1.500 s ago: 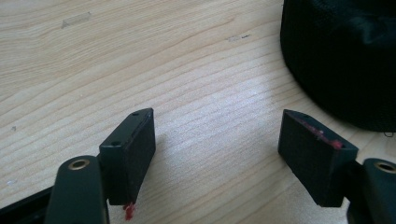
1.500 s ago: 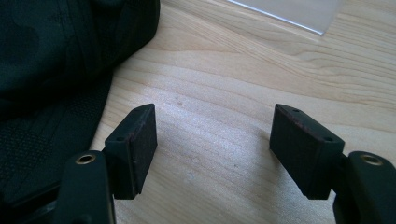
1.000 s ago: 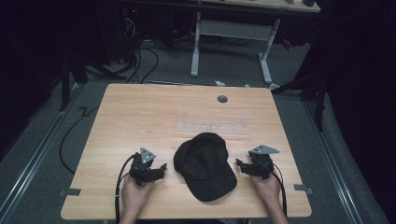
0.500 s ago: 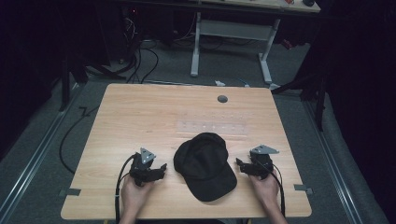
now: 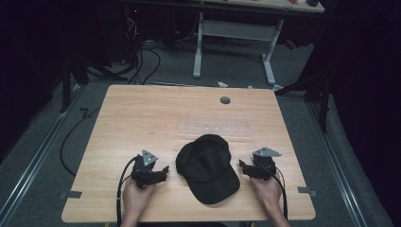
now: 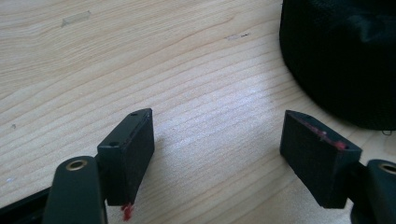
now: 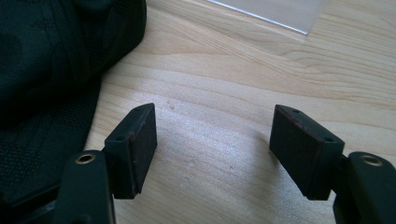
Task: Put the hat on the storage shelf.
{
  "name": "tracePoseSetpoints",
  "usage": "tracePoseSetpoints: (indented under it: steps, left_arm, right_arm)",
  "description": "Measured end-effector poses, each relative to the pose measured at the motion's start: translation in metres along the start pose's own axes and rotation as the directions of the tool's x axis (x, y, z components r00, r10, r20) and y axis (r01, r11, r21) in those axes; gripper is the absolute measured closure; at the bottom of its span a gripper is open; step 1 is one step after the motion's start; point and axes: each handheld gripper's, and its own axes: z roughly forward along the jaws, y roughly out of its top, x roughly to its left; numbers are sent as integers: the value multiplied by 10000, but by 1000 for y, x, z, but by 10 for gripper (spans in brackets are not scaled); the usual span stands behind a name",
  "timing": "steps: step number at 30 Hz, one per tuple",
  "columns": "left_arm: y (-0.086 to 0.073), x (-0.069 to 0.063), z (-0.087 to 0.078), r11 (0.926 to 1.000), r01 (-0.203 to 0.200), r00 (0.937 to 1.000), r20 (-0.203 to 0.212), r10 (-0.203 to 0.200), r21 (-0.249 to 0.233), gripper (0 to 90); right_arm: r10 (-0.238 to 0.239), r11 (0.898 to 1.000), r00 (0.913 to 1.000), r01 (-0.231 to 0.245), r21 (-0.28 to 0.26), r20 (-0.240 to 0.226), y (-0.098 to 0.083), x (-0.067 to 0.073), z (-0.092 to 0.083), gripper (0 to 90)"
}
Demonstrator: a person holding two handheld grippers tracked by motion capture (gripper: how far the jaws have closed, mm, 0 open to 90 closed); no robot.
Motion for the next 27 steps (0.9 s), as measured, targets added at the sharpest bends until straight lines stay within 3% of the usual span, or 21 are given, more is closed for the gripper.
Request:
tracePoseSetpoints:
  steps: [7,13,27]
  left_arm:
    - [0,0,0,10000,4,10000,10,-4,3,261]
    - [0,0,0,10000,6,10000,11,-6,1,261]
    - [0,0,0,10000,4,10000,10,-4,5,261]
  right_arm:
    - [124,9999,9997,-123,56,-189,0,-2,-2,392]
    - [423,9987,9973,-440,-263,-602,3,-3,-12,435]
    - [67,9959,9856,-218,-877,-1689,20,6,-34,470]
